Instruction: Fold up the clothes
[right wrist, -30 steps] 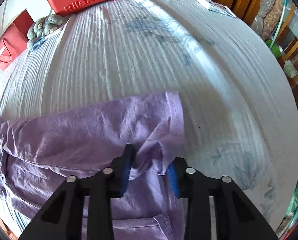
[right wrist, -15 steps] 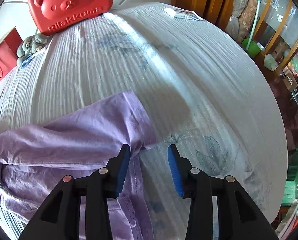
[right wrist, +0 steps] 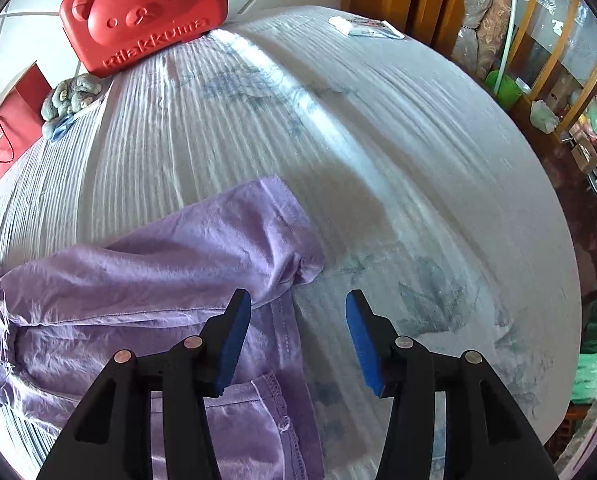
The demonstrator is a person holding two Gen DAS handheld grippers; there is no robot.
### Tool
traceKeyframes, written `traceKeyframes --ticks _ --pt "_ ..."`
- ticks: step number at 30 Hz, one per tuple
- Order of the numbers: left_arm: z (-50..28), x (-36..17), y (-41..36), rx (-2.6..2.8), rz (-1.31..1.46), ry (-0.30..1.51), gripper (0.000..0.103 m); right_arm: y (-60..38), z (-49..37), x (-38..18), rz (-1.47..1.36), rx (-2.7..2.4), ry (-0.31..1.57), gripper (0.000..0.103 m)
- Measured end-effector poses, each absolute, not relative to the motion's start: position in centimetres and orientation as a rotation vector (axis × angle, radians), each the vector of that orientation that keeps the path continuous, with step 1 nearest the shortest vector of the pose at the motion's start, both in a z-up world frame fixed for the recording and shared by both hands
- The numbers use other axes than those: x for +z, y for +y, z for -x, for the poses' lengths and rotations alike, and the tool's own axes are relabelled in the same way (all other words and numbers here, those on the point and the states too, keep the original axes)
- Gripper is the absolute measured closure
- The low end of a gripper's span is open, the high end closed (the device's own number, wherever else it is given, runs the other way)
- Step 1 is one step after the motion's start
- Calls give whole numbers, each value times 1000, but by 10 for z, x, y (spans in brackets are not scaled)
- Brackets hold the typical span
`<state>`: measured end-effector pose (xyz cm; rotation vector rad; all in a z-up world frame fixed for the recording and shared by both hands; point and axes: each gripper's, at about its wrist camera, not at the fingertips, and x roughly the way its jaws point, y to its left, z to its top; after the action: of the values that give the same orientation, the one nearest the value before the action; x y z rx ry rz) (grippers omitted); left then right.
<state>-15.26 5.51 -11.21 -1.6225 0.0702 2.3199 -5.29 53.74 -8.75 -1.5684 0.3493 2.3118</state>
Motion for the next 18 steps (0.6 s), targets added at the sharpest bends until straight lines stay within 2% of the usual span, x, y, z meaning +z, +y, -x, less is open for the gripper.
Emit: traceKeyframes --ticks 1,2,3,6,8,14,15,16,17,18 --pt "154 -113 57 2304 1628 61 63 534 55 -91 1599 2316 365 54" --pt "153 -114 59 2287 1632 59 69 531 56 -94 1629 2320 375 54" --pt "153 -115 61 2271 1636 58 84 525 59 -98 1659 2325 356 57" --pt "149 -117 62 2254 1657 89 98 513 66 -106 1709 2309 242 103" --pt "147 -118 57 2265 1678 118 99 514 69 -108 1698 2269 184 103" --pt "128 -115 22 2270 1716 46 99 550 51 -100 1605 2211 300 100" --pt "127 -112 21 2267 1691 22 97 553 46 -98 1595 2231 354 94" --pt "127 -109 21 2266 1668 3 96 555 41 -95 1585 2249 403 82" --pt "128 -107 23 2269 1649 -8 87 555 37 -93 1580 2264 427 76" --pt "130 -106 25 2274 1631 -14 72 554 34 -92 1575 2279 450 64"
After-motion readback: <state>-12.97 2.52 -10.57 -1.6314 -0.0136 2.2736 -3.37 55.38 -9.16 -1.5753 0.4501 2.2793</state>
